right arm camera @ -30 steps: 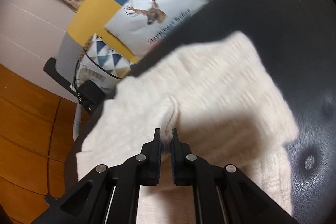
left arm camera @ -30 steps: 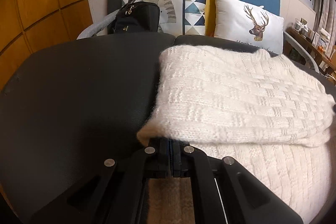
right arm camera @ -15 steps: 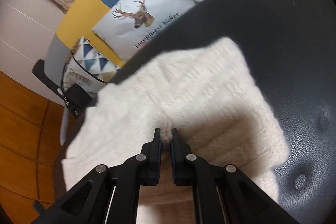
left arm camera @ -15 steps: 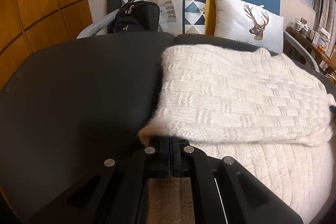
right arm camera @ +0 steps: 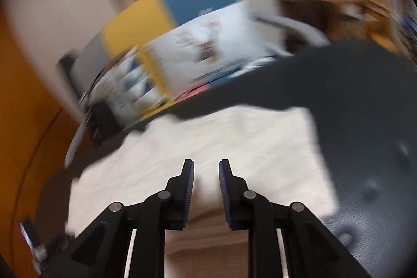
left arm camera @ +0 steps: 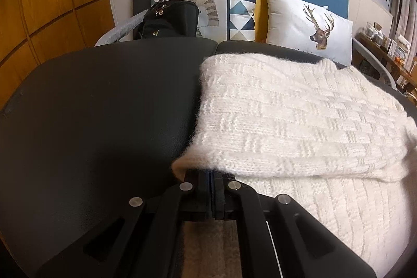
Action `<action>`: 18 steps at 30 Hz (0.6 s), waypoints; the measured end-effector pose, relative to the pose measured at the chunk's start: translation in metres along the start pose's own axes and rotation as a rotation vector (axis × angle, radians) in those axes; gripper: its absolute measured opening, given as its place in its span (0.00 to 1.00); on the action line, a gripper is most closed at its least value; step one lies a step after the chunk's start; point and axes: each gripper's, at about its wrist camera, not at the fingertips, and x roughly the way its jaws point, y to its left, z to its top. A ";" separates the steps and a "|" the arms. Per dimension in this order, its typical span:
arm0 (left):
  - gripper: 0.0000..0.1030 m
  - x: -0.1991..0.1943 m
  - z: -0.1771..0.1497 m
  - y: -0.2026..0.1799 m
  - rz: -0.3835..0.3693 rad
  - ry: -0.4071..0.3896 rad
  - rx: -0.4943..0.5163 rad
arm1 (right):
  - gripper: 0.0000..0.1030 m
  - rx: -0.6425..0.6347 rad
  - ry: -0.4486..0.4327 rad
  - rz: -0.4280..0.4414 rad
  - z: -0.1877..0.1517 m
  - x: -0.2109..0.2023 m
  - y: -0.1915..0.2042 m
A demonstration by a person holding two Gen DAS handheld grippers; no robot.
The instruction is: Fold clothes
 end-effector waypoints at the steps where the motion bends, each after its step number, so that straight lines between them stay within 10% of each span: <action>1: 0.01 0.000 0.000 0.001 -0.003 0.000 -0.002 | 0.20 -0.046 0.015 0.002 -0.002 0.008 0.012; 8: 0.01 0.001 0.000 0.003 -0.013 0.001 -0.011 | 0.14 -0.196 0.134 -0.076 -0.014 0.062 0.033; 18: 0.01 0.002 0.000 0.003 -0.022 -0.001 -0.018 | 0.12 -0.297 0.043 -0.294 -0.023 0.071 0.017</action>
